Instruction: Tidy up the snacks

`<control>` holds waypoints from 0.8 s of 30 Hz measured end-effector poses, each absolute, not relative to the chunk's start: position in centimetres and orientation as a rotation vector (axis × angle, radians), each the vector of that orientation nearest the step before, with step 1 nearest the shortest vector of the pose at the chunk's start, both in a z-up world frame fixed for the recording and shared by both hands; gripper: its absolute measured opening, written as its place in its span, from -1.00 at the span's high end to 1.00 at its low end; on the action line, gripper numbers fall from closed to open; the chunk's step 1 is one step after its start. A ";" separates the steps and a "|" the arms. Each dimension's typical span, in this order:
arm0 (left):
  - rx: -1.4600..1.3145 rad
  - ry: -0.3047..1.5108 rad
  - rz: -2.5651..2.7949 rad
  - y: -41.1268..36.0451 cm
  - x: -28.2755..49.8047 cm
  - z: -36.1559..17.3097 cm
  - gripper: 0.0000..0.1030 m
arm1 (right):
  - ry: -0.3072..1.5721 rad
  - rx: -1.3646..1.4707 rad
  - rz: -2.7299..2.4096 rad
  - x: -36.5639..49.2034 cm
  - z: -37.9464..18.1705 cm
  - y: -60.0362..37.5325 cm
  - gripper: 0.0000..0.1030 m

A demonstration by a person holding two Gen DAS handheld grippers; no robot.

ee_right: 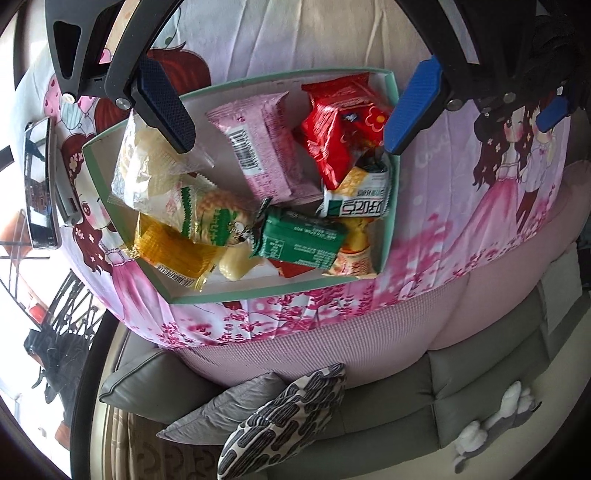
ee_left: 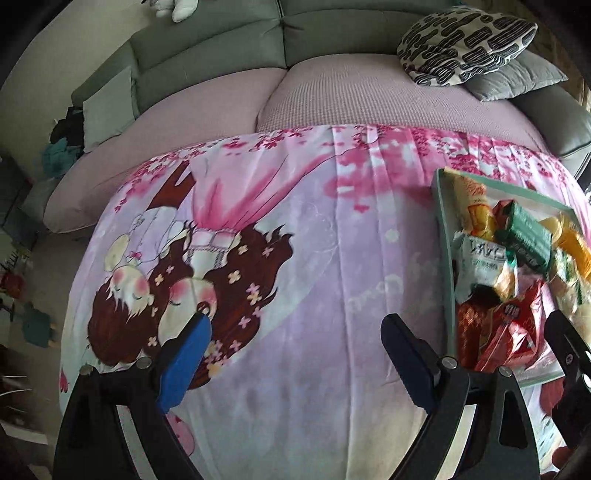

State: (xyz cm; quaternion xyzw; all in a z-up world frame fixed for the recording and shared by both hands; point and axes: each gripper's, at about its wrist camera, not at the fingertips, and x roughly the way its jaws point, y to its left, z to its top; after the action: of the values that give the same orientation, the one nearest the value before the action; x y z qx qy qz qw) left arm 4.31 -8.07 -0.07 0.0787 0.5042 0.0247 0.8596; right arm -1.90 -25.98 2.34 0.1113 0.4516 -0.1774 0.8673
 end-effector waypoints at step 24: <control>0.122 1.116 0.094 -2.3 -2.1 -2.9 -0.81 | 0.972 0.164 -0.339 -7.6 0.4 -21.1 -1.00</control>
State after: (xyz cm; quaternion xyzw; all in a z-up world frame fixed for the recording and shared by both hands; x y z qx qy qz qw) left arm -2.07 -2.29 -2.86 0.0577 0.5292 0.0443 0.8454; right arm -7.63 -21.06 0.40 0.0782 0.4643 -0.1619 0.8672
